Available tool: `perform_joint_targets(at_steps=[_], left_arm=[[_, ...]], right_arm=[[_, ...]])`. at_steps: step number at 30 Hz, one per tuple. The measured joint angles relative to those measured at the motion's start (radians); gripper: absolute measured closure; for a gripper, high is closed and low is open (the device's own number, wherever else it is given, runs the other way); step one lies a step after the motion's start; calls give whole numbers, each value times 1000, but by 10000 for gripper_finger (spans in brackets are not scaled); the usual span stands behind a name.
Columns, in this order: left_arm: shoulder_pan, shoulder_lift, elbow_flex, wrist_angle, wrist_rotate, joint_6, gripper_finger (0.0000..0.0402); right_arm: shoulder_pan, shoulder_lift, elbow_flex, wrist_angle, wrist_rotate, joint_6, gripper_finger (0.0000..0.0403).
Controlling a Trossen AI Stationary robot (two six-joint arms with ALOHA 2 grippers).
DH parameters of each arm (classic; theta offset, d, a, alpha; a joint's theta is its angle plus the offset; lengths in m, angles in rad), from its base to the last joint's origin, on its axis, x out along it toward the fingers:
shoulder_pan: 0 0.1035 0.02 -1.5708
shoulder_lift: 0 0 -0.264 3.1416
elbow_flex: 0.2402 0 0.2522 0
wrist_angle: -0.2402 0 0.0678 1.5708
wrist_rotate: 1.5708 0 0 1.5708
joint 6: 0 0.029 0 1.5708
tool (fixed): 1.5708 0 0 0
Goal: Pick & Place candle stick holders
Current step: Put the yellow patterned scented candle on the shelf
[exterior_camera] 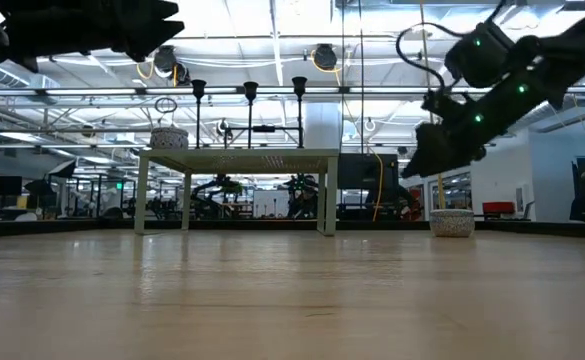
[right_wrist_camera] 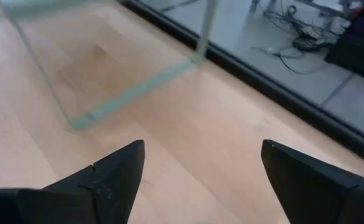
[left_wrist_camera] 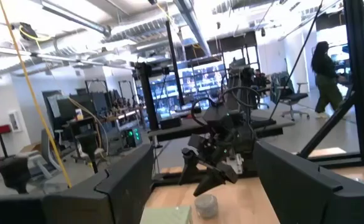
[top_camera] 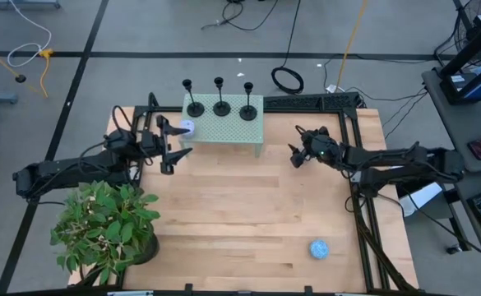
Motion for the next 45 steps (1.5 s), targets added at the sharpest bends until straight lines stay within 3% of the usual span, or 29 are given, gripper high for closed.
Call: perform_joint_targets(at_steps=[7, 17, 25, 41, 45], left_arm=[[0, 0, 0, -73, 1, -5, 128], [0, 4, 0, -65, 3, -27, 125], [0, 4, 0, -40, 0, -29, 140], [0, 4, 0, -17, -1, -46, 148], [0, 4, 0, -19, -1, -49, 143]], right_arm=[[-43, 0, -101, 7, -64, 77, 58], [-62, 1, -291, 291, -122, 100, 49], [-68, 10, -326, 340, -134, 98, 50], [-69, 352, -322, 628, -128, 104, 51], [-69, 439, -280, 660, -117, 89, 74]])
